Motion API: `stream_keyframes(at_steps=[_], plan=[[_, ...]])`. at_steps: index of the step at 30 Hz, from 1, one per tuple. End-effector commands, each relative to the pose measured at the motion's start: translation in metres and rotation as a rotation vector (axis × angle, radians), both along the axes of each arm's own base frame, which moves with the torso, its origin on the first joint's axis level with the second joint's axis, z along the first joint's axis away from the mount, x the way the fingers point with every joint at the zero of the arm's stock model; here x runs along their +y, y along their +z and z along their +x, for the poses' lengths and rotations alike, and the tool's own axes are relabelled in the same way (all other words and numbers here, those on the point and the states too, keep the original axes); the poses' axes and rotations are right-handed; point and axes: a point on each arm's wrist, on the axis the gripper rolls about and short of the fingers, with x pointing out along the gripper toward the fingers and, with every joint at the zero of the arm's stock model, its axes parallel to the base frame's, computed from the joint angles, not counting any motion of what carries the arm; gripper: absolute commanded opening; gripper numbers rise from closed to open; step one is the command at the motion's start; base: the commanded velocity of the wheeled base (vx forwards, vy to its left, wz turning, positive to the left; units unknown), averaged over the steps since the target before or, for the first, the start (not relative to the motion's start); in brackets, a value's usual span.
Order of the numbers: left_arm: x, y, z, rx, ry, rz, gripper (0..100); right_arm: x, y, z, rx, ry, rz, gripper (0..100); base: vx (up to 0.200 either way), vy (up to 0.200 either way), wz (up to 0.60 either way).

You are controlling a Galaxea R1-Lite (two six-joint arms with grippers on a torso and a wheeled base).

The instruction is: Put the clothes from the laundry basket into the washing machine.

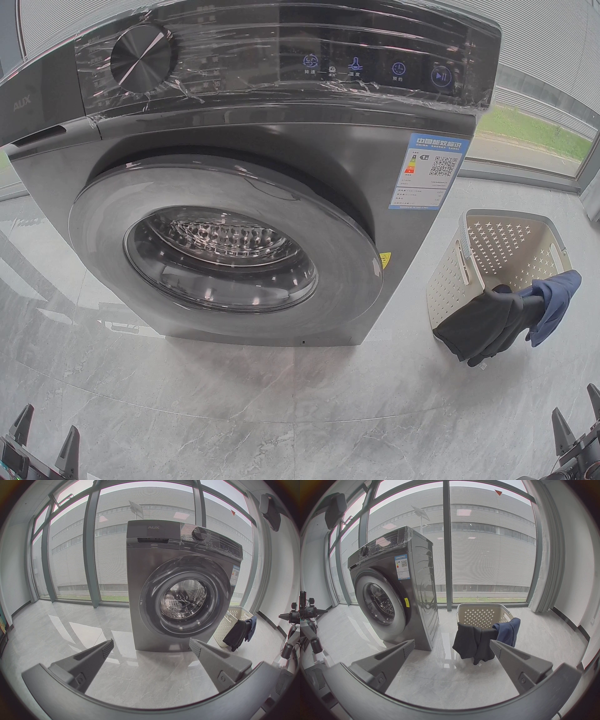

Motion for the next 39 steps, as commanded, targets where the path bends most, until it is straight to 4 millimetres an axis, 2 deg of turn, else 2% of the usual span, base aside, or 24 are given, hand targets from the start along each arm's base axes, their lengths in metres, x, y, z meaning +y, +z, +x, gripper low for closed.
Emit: stream_keyframes(at_steps=[1,18,33,39], plan=[[0.0000,-0.0044,0.0000,0.000,0.000,0.000,100,0.0000,-0.0045,0.0010,0.014,0.000,-0.001,100,0.000,0.200,0.00],[0.0000,-0.0044,0.0000,0.000,0.000,0.000,100,0.0000,-0.0045,0.0010,0.014,0.000,-0.001,100,0.000,0.200,0.00],[0.0000,-0.0044,0.0000,0.000,0.000,0.000,100,0.0000,-0.0045,0.0010,0.014,0.000,-0.001,100,0.000,0.000,0.00],[0.0000,-0.0044,0.0000,0.000,0.000,0.000,100,0.0000,-0.0045,0.0010,0.014,0.000,-0.001,100,0.200,0.000,0.00]])
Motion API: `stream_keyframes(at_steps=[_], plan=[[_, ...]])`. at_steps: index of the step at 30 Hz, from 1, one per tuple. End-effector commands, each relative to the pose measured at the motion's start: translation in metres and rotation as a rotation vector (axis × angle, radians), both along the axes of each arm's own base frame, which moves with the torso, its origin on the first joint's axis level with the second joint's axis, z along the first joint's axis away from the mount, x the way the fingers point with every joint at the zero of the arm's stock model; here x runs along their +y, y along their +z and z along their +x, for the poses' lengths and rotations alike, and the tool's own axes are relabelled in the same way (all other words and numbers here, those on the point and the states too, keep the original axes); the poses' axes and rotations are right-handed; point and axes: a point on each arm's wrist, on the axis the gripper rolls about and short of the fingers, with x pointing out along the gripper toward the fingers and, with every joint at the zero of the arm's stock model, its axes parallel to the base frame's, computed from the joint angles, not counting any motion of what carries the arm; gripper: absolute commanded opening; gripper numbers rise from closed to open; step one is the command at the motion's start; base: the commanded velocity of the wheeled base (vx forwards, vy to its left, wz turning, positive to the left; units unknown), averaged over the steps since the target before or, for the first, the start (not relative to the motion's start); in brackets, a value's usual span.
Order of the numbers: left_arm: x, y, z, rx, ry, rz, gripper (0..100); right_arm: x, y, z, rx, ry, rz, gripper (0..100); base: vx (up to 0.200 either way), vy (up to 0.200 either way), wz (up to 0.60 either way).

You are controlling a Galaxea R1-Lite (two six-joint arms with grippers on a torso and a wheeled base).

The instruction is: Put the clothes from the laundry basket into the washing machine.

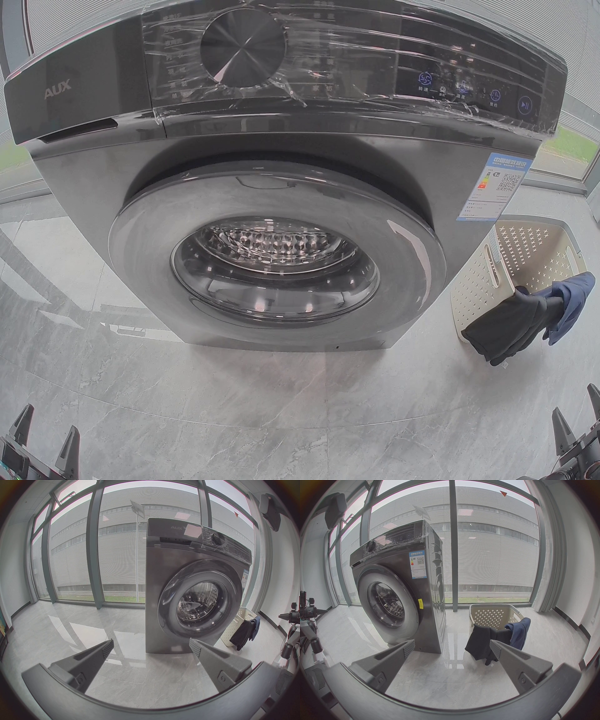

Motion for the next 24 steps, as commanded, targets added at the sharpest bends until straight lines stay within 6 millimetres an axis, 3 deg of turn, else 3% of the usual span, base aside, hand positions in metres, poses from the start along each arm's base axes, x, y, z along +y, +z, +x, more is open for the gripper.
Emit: stream_keyframes(at_steps=[1,3,15,24], plan=[[0.0000,-0.0044,0.0000,0.000,0.001,0.000,100,0.0000,-0.0045,0.0010,0.014,0.001,0.000,100,0.000,0.000,0.00],[0.0000,-0.0044,0.0000,0.000,0.001,0.000,100,0.0000,-0.0045,0.0010,0.014,0.001,-0.002,100,0.000,0.000,0.00],[0.0000,-0.0044,0.0000,0.000,0.001,0.000,100,0.0000,-0.0045,0.0010,0.014,0.001,0.000,100,0.000,0.200,0.00],[0.0000,-0.0044,0.0000,0.000,0.001,0.000,100,0.0000,-0.0049,0.0011,0.015,0.001,-0.002,100,0.000,0.000,0.00]])
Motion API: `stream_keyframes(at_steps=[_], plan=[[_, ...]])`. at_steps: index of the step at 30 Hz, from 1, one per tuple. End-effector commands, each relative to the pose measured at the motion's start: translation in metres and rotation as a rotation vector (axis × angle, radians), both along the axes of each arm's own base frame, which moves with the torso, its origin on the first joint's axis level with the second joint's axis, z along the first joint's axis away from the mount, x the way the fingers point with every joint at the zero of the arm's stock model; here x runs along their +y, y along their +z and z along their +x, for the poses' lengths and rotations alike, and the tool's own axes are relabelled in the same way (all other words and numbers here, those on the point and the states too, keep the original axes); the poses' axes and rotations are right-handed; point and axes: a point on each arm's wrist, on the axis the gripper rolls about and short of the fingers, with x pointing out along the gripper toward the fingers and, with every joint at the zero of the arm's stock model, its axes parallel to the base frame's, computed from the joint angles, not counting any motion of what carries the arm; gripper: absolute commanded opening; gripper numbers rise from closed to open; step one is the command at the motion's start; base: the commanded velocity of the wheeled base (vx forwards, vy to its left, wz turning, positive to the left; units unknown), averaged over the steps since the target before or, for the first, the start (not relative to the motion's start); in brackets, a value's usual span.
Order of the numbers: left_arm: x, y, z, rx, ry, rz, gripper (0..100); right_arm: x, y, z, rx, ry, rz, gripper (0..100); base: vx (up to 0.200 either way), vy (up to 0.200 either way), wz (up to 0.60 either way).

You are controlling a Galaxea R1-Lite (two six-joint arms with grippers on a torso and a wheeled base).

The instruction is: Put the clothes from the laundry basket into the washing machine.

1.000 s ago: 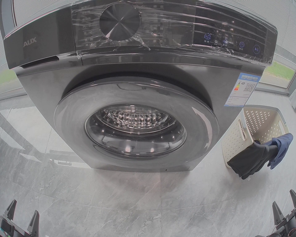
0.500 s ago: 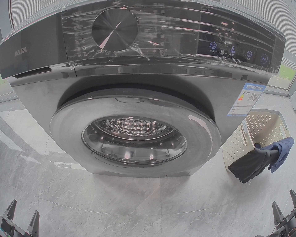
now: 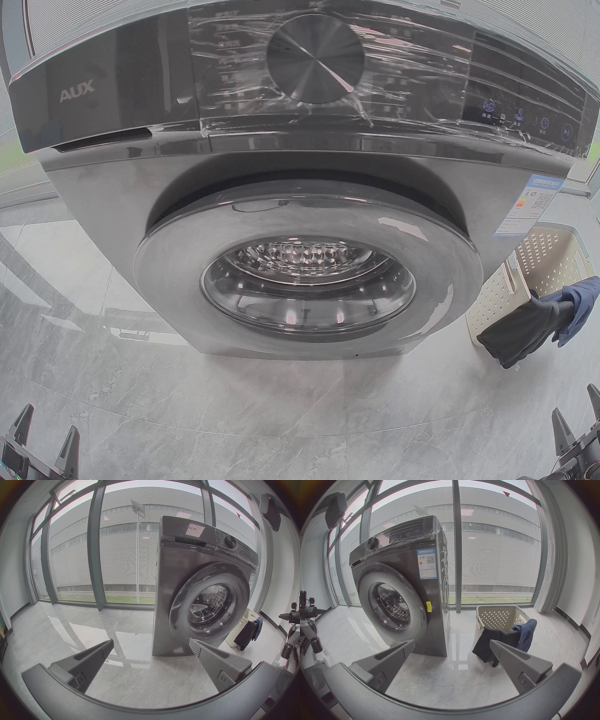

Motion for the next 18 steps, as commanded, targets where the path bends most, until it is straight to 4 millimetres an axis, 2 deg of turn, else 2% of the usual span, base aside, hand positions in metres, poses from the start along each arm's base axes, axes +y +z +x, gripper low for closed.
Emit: stream_keyframes(at_steps=[1,15,16,18], plan=[[0.000,-0.004,0.000,0.000,0.000,-0.001,100,0.000,-0.005,0.001,0.016,-0.003,0.000,100,0.000,0.000,0.00],[0.000,-0.004,0.000,0.000,0.000,-0.001,100,0.000,-0.003,0.000,-0.005,0.013,-0.042,100,0.000,0.000,0.00],[0.000,-0.004,0.000,0.000,0.000,-0.001,100,0.000,0.006,-0.002,-0.045,0.016,-0.044,100,0.000,0.000,0.00],[0.000,-0.004,0.000,0.000,0.000,-0.001,100,0.000,0.045,-0.008,-0.144,0.035,-0.010,100,0.000,0.000,0.00]])
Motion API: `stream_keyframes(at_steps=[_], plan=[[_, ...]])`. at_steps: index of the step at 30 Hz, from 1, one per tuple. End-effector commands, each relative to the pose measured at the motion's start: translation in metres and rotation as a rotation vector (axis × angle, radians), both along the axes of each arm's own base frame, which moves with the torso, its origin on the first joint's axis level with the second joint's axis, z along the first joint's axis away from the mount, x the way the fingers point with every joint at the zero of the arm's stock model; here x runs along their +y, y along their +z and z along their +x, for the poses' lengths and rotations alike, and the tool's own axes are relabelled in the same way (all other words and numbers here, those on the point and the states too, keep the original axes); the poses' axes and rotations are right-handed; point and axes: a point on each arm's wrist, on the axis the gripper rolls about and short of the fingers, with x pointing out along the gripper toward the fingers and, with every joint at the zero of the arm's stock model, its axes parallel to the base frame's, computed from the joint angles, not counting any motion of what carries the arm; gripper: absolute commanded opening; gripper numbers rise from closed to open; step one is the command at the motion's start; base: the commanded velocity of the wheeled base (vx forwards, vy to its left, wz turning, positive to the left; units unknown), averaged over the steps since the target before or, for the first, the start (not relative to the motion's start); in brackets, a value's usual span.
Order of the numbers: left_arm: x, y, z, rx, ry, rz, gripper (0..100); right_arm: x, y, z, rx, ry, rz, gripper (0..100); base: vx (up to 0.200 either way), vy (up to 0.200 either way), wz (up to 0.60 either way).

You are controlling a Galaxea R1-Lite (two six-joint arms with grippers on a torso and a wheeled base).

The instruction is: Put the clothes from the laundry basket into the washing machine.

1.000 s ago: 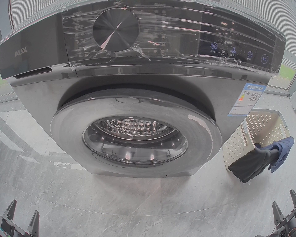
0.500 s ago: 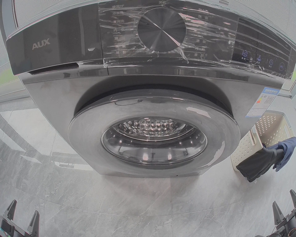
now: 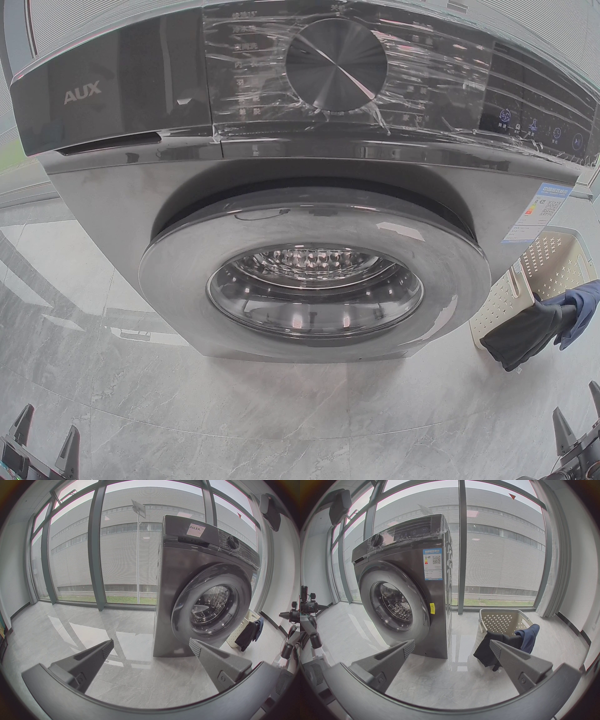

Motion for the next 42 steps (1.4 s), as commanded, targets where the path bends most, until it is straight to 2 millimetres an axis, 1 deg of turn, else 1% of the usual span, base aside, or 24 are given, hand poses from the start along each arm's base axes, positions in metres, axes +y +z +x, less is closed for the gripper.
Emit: stream_keyframes(at_steps=[1,2,3,7,10,13,14,16,18,20,21,22,23,25,29,32,33,34,35,37,42], plan=[[0.000,-0.004,0.000,0.000,0.000,-0.001,100,-0.001,0.056,-0.005,-0.115,0.040,0.046,100,0.000,0.000,0.00],[0.000,-0.004,0.000,0.000,0.000,-0.001,100,-0.001,0.065,0.001,-0.078,0.059,0.062,100,0.000,0.000,0.00],[0.000,-0.004,0.000,0.000,0.000,-0.001,100,-0.001,0.068,0.008,-0.036,0.078,0.064,100,0.000,0.000,0.00],[0.000,-0.004,0.000,0.000,0.000,-0.001,100,0.005,0.063,0.044,0.215,0.217,0.078,100,0.000,0.000,0.00],[0.000,-0.004,0.000,0.000,0.000,-0.001,100,0.014,0.065,0.068,0.332,0.295,0.102,100,0.000,0.000,0.00],[0.000,-0.004,0.000,0.000,0.000,-0.001,100,0.024,0.069,0.094,0.369,0.331,0.090,100,0.000,0.000,0.00],[0.000,-0.004,0.000,0.000,0.000,-0.001,100,0.026,0.069,0.098,0.370,0.333,0.087,100,0.000,0.000,0.00],[0.000,-0.004,0.000,0.000,0.000,-0.001,100,0.033,0.071,0.118,0.372,0.333,0.073,100,0.000,0.000,0.00],[0.000,-0.004,0.000,0.000,0.000,-0.001,100,0.038,0.071,0.134,0.377,0.334,0.065,100,0.000,0.000,0.00],[0.000,-0.004,0.000,0.000,0.000,-0.001,100,0.042,0.071,0.147,0.381,0.329,0.062,100,0.000,0.000,0.00],[0.000,-0.004,0.000,0.000,0.000,-0.001,100,0.043,0.071,0.148,0.383,0.329,0.062,100,0.000,0.000,0.00],[0.000,-0.004,0.000,0.000,0.000,-0.001,100,0.047,0.070,0.162,0.389,0.323,0.057,100,0.000,0.000,0.00],[0.000,-0.004,0.000,0.000,0.000,-0.001,100,0.048,0.069,0.163,0.391,0.321,0.057,100,0.000,0.000,0.00],[0.000,-0.004,0.000,0.000,0.000,-0.001,100,0.055,0.072,0.180,0.380,0.327,0.056,100,0.000,0.000,0.00],[0.000,-0.004,0.000,0.000,0.000,-0.001,100,0.064,0.076,0.199,0.370,0.341,0.055,100,0.000,0.000,0.00],[0.000,-0.004,0.000,0.000,0.000,-0.001,100,0.064,0.076,0.199,0.370,0.341,0.055,100,0.000,0.000,0.00],[0.000,-0.004,0.000,0.000,0.000,-0.001,100,0.076,0.081,0.211,0.364,0.377,0.050,100,0.000,0.000,0.00],[0.000,-0.004,0.000,0.000,0.000,-0.001,100,0.076,0.081,0.211,0.364,0.378,0.050,100,0.000,0.000,0.00],[0.000,-0.004,0.000,0.000,0.000,-0.001,100,0.080,0.083,0.216,0.361,0.389,0.049,100,0.000,0.000,0.00],[0.000,-0.004,0.000,0.000,0.000,-0.001,100,0.087,0.083,0.222,0.365,0.409,0.046,100,0.000,0.000,0.00],[0.000,-0.004,0.000,0.000,0.000,-0.001,100,0.093,0.084,0.228,0.348,0.427,0.048,100,0.000,0.000,0.00]])
